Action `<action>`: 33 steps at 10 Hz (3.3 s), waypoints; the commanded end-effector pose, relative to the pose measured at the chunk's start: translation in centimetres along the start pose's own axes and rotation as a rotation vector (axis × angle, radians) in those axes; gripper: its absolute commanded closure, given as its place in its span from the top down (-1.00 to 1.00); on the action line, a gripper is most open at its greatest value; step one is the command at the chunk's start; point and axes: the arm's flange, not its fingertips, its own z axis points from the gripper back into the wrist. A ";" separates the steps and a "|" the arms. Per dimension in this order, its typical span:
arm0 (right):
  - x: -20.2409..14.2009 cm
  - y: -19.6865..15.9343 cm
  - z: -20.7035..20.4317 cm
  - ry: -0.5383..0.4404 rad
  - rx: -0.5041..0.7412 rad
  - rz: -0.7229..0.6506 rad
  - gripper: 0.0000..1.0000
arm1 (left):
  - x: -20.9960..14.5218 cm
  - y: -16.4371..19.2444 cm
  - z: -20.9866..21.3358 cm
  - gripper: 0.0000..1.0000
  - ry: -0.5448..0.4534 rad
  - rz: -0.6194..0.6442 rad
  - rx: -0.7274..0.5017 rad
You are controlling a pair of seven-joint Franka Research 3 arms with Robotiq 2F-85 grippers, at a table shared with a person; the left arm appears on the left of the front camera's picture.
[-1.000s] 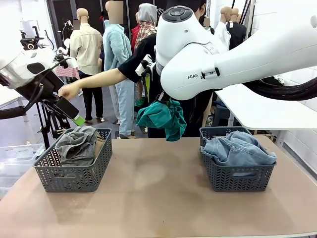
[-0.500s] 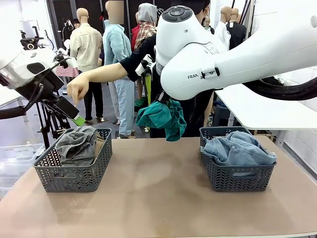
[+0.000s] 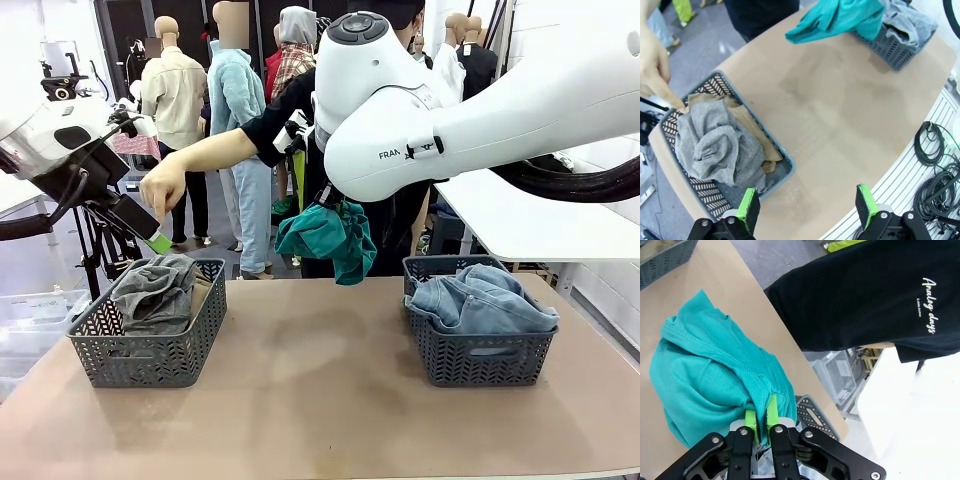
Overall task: Sort the tops and bottoms.
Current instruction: Sort the clothes according to human instructions.
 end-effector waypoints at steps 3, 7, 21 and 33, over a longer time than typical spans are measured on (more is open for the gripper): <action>0.0 -0.1 0.2 0.006 0.001 -0.002 -1.00 | -0.1 0.2 0.0 1.00 -0.004 -0.001 -0.018; 0.0 -0.1 0.2 0.006 0.001 -0.002 -1.00 | -1.5 1.1 4.5 1.00 0.017 -0.030 0.057; 13.0 4.1 5.0 -0.412 0.002 0.314 -1.00 | -4.7 3.5 11.1 1.00 -0.036 0.049 0.141; 20.6 12.0 -1.6 -0.527 0.217 0.478 -1.00 | -4.7 3.5 11.1 1.00 -0.036 0.049 0.141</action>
